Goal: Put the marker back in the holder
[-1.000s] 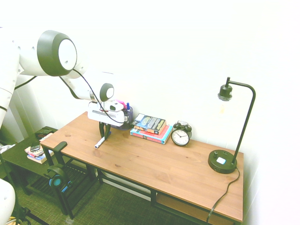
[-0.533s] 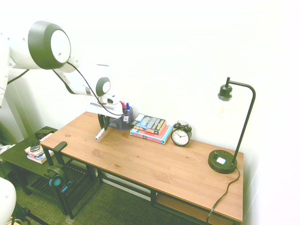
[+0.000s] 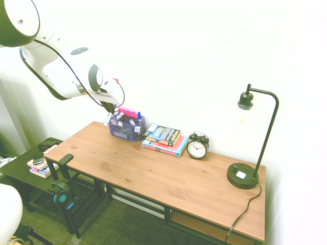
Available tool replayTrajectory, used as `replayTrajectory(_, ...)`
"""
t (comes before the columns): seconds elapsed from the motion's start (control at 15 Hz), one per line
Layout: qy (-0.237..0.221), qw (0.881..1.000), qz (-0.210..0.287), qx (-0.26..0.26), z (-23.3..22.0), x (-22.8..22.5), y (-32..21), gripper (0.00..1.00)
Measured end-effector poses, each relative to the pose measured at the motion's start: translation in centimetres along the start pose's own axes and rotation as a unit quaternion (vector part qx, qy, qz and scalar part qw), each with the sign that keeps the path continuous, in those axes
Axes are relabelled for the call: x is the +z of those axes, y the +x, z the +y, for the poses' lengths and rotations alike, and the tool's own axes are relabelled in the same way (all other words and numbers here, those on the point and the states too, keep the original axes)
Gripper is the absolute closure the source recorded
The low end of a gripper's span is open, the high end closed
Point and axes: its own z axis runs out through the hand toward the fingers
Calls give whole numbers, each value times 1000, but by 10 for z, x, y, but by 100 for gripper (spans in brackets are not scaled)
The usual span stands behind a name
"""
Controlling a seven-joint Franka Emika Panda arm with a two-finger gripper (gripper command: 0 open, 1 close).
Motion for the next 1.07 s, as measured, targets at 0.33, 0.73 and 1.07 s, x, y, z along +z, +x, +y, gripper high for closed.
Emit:
replayTrajectory(0.33, 64, 995, 69, -12, -28, 1, -30, 100)
replayTrajectory(0.73, 83, 993, 87, -20, -32, 11, -26, 100)
replayTrajectory(1.07, 89, 990, 101, -38, -41, 35, -31, 100)
